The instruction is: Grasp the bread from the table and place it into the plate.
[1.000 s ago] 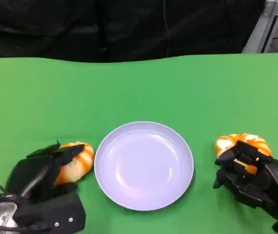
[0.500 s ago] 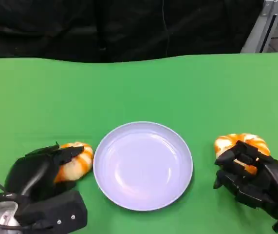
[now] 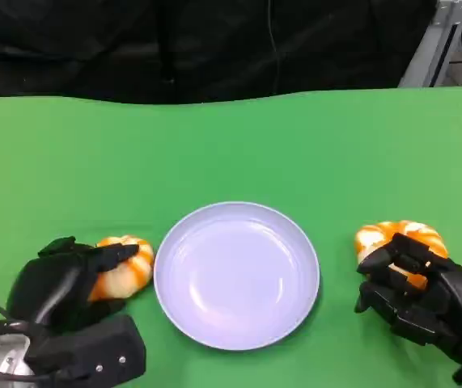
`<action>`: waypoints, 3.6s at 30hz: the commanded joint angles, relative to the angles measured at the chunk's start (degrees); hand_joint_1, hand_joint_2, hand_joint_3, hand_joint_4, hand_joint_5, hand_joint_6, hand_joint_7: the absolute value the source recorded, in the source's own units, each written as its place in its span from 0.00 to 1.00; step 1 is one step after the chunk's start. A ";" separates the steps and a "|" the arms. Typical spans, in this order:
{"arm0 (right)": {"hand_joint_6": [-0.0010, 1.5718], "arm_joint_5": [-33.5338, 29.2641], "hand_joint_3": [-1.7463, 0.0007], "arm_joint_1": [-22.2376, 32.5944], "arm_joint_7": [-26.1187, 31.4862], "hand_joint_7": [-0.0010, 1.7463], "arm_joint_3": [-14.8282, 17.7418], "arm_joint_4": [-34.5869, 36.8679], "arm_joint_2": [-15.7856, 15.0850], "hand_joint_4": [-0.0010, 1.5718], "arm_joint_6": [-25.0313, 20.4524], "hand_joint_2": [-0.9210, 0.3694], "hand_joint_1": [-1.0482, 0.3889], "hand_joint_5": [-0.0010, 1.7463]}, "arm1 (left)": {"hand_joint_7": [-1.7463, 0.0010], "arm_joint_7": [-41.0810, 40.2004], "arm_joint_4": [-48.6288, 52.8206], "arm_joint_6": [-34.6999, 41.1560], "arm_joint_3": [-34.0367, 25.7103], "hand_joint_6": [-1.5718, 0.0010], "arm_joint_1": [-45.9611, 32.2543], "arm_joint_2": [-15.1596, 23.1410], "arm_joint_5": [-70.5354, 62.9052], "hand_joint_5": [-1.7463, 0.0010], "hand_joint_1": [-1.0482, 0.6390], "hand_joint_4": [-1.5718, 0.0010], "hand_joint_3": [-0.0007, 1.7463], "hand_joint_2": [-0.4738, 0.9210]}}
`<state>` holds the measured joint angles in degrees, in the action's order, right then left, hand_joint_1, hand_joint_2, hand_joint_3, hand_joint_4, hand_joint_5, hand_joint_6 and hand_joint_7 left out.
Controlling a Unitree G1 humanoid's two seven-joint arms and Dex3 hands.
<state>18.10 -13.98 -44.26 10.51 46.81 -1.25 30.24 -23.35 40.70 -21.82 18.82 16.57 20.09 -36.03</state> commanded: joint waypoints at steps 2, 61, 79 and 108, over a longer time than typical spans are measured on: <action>0.36 0.28 0.68 -0.36 0.04 0.69 0.30 -0.25 -1.03 0.31 0.42 0.04 0.73 0.97 | 0.29 0.26 1.38 0.55 0.06 0.60 -1.04 0.07 0.43 0.09 0.54 0.71 0.15 1.00; 0.36 -0.08 0.69 -0.42 0.84 0.69 -0.02 -0.23 -0.79 0.31 -0.04 0.03 0.75 0.96 | 0.35 -10.43 -25.90 2.67 -3.89 0.59 -9.76 0.28 -8.47 0.18 0.58 0.67 0.12 1.00; 0.36 -0.09 0.71 -0.32 0.47 0.69 -0.12 -0.04 -0.78 0.31 0.57 0.02 0.75 0.96 | 0.31 -5.88 -18.62 -3.22 1.40 0.62 -1.53 -3.49 -7.72 0.15 0.53 0.69 0.12 1.00; 0.37 0.28 0.70 -0.08 1.22 0.68 0.00 -0.67 -0.22 0.30 -0.07 0.04 0.74 0.97 | 0.36 0.51 -5.69 -10.12 6.20 0.56 7.39 -10.13 -3.27 0.20 0.57 0.63 0.05 1.00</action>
<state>17.90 -14.22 -43.61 10.19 46.83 -1.17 30.24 -23.79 33.42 -31.19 25.20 22.71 10.09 -40.48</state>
